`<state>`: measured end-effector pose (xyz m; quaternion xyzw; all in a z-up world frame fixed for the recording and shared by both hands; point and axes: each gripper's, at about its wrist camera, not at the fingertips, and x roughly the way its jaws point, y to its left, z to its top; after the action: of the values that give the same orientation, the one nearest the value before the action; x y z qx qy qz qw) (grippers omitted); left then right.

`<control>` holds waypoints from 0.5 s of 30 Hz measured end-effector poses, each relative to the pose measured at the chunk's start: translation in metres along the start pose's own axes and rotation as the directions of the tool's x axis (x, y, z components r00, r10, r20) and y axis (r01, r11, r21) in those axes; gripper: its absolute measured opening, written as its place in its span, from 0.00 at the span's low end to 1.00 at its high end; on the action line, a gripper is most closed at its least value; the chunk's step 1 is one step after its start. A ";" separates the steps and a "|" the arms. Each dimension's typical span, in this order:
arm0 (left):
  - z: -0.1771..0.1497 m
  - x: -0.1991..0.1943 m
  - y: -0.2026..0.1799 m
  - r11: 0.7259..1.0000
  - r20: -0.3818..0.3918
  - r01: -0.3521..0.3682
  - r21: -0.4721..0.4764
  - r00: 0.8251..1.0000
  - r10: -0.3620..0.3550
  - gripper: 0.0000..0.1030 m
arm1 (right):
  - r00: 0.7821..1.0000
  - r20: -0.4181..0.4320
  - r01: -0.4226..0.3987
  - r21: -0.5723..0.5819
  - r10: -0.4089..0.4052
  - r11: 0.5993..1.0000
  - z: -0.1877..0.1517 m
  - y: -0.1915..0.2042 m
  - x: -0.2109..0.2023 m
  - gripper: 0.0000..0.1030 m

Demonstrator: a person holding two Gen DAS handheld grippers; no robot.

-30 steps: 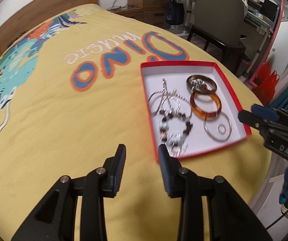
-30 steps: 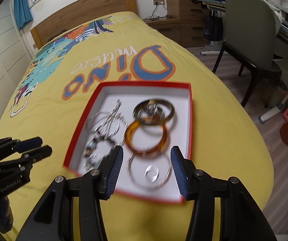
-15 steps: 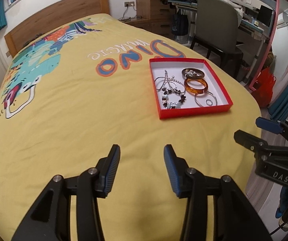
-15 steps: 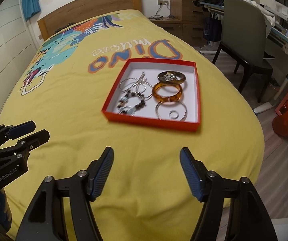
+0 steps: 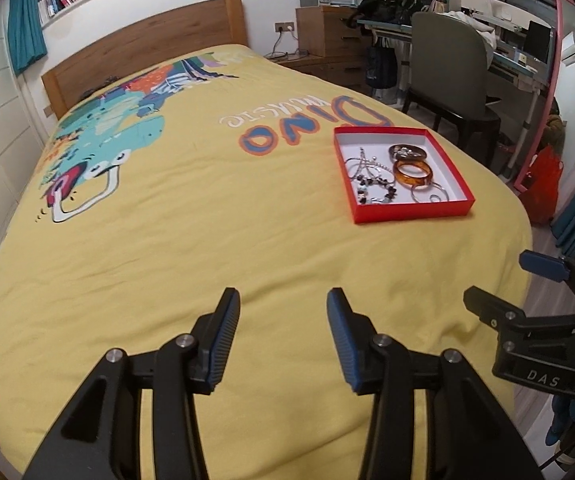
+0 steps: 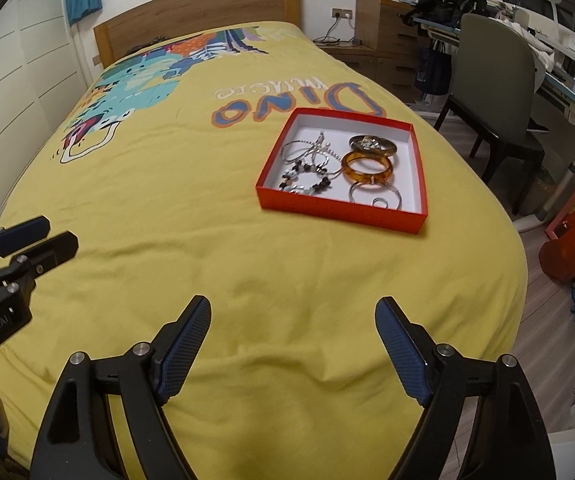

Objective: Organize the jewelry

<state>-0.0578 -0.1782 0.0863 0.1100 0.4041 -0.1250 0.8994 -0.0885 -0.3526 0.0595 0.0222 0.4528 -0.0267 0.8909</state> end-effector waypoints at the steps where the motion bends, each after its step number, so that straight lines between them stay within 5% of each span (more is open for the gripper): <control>1: -0.002 -0.001 0.001 1.000 0.001 -0.004 0.001 1.000 0.004 0.42 | 1.000 -0.004 0.000 0.001 0.000 1.000 -0.002 0.001 0.001 0.85; 15: -0.011 0.015 -0.003 1.000 -0.034 0.001 0.018 0.999 -0.001 0.42 | 0.999 -0.039 0.019 0.043 -0.017 0.999 -0.013 -0.010 0.013 0.86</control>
<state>-0.0566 -0.1801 0.0672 0.1199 0.4184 -0.1271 0.8913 -0.0922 -0.3617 0.0414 0.0379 0.4693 -0.0441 0.8811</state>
